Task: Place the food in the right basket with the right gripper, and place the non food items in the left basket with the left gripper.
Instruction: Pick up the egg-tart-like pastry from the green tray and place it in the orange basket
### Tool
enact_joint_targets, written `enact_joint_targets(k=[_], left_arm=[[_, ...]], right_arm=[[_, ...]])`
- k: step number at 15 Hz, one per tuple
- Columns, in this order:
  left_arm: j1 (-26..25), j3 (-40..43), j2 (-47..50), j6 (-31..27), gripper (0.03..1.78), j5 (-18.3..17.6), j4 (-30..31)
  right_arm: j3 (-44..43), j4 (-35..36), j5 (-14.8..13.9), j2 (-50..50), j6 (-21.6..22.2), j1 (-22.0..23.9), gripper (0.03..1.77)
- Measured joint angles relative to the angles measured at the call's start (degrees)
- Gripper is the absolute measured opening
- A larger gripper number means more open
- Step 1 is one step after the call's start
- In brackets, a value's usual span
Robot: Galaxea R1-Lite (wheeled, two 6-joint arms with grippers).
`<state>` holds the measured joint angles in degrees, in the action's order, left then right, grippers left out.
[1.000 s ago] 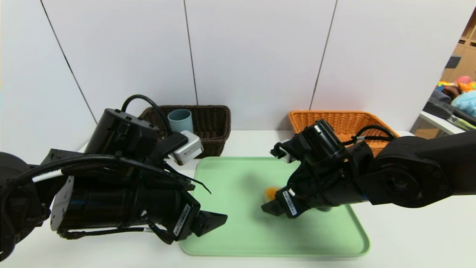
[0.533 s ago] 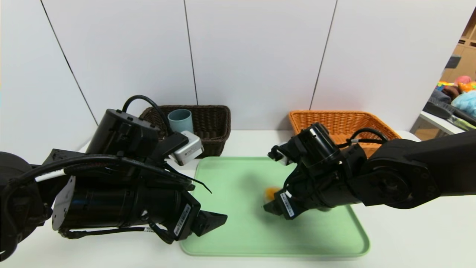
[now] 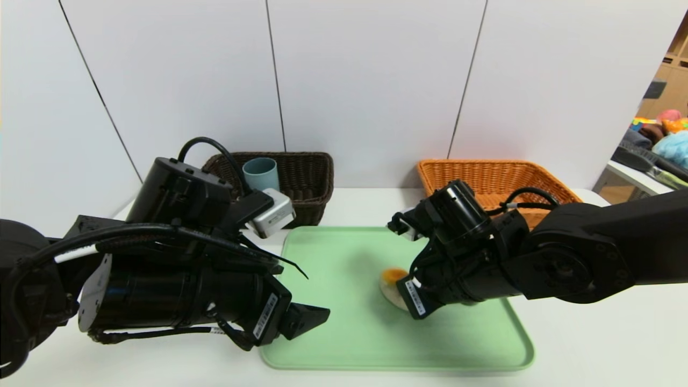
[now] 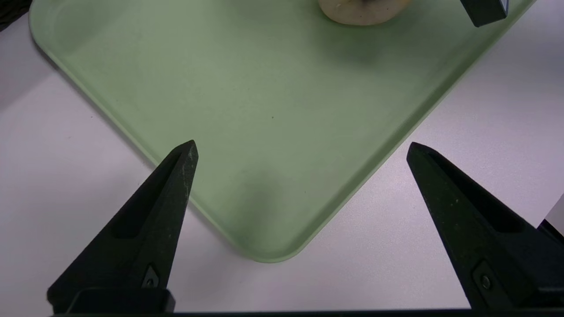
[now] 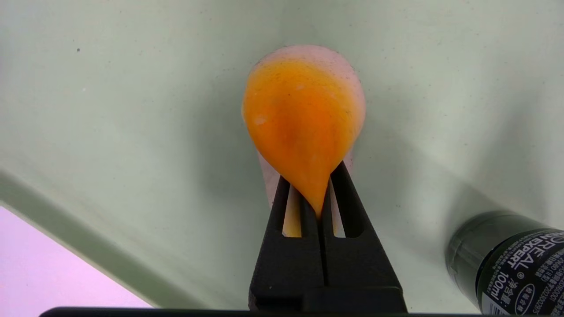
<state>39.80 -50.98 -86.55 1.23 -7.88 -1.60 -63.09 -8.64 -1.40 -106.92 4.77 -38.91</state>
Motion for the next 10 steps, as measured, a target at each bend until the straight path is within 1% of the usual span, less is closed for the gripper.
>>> enact_joint_targets(k=[5,9,10], left_arm=[[0.0,0.0,0.09,0.04,1.69,0.3,0.04],[0.0,0.0,0.37,-0.02,1.69,0.79,0.04],[0.02,0.0,0.41,-0.02,1.69,0.79,0.04]], right_arm=[[0.0,-0.33,0.11,2.66,0.35,0.02,0.06],[0.0,-0.34,0.11,7.42,0.74,0.55,0.06],[-0.13,-0.22,0.09,8.8,1.4,0.61,0.06]])
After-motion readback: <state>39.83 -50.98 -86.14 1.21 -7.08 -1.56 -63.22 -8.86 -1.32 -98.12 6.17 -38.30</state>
